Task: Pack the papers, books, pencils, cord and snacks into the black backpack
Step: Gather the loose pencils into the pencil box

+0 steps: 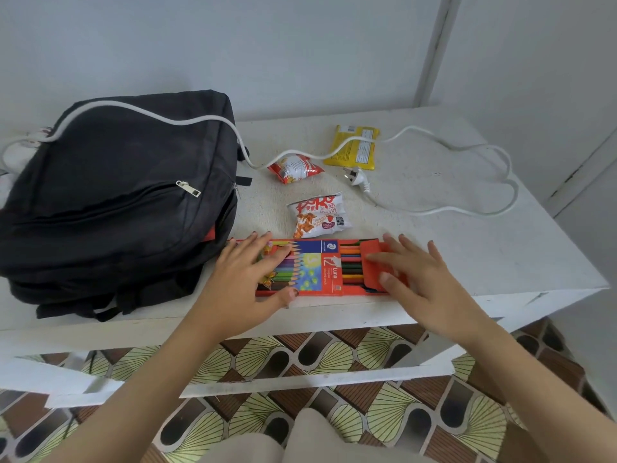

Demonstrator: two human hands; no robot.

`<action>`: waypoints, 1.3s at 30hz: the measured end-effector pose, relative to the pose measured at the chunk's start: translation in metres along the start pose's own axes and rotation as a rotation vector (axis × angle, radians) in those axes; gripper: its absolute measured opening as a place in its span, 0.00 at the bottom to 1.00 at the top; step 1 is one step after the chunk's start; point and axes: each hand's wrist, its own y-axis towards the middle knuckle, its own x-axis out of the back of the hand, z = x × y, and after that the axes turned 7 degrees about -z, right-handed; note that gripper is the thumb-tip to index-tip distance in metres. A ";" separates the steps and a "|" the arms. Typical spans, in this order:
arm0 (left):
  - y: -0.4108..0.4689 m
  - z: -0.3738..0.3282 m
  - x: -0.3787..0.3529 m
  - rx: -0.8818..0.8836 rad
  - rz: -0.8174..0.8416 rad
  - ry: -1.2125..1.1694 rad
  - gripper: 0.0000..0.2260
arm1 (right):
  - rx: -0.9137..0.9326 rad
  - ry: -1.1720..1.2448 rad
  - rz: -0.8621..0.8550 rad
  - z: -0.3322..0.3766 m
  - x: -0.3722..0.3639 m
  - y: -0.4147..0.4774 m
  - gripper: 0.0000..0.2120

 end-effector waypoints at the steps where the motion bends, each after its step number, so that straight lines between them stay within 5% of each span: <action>1: 0.001 0.000 0.001 -0.008 -0.011 0.001 0.36 | 0.007 0.000 0.028 -0.002 0.004 0.004 0.21; 9: 0.018 -0.018 0.000 -0.169 0.055 -0.081 0.31 | 0.086 0.015 0.208 -0.010 0.013 0.018 0.23; 25: 0.037 -0.022 -0.011 -0.203 0.107 -0.190 0.30 | 0.132 -0.082 0.126 -0.006 0.003 0.013 0.26; 32: 0.037 -0.022 -0.011 -0.205 0.087 -0.206 0.29 | 0.142 -0.150 0.216 -0.002 0.008 0.018 0.35; 39: 0.037 -0.024 -0.010 -0.200 0.088 -0.206 0.30 | 0.132 -0.098 0.192 0.000 0.002 0.019 0.32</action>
